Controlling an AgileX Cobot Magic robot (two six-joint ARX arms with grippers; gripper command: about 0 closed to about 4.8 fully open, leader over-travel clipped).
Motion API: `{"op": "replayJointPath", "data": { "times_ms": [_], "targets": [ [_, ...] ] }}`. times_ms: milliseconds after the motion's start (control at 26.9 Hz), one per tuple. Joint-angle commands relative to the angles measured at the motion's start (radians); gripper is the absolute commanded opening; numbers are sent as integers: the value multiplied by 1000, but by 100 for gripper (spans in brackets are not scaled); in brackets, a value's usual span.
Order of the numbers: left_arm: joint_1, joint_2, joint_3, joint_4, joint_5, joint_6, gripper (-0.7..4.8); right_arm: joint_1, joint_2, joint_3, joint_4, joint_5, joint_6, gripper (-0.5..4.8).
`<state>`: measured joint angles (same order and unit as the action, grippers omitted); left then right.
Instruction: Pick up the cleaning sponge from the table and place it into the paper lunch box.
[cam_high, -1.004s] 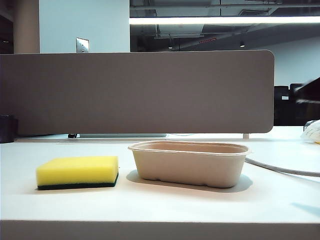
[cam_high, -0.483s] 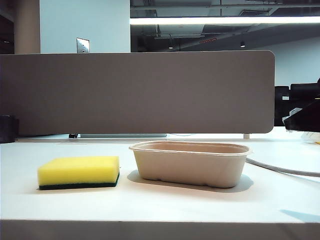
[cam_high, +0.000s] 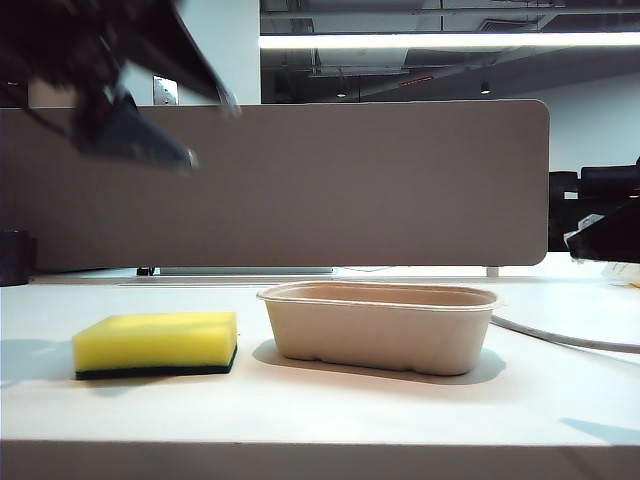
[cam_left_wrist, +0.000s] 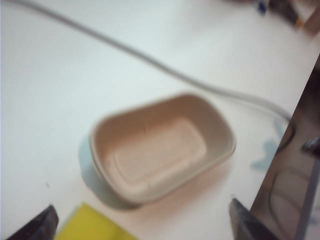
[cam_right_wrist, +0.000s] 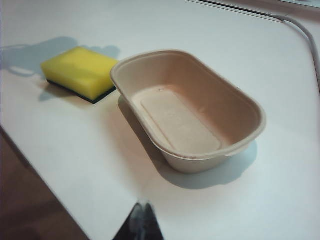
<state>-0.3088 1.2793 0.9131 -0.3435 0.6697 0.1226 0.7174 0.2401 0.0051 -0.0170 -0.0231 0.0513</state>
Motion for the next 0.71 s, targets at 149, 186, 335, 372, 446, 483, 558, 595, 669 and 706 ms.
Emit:
{"op": "replayJointPath", "data": {
  "times_ms": [149,186,335,372,446,483,558,595,669,706],
  "targets": [
    [-160,113,6,-171,-392,266,479,0,0,2,14,-1,0,-5],
    [-180,133,6,-192,-447,291,479,0,0,2,14,2,0,-5],
    [-175,183,6,-199,-504,312,479,-1,0,2,15,-1,0,-5],
    [-175,193,6,-198,-512,319,479,-3,0,2,14,2,0,-5],
    [-175,215,6,-196,-513,323,479,-4,0,2,14,1,0,-5],
    [-175,227,6,-195,-512,323,479,-4,0,2,14,2,0,-5],
    [-175,249,6,-193,-513,322,479,-4,0,2,14,2,0,-5],
    [-175,260,6,-191,-513,323,479,-4,0,2,14,2,0,-5],
    [-175,281,6,-187,-513,323,479,-4,0,2,14,2,0,-5],
    [-175,289,6,-185,-518,323,479,-4,0,2,14,2,0,-5]
  ]
}}
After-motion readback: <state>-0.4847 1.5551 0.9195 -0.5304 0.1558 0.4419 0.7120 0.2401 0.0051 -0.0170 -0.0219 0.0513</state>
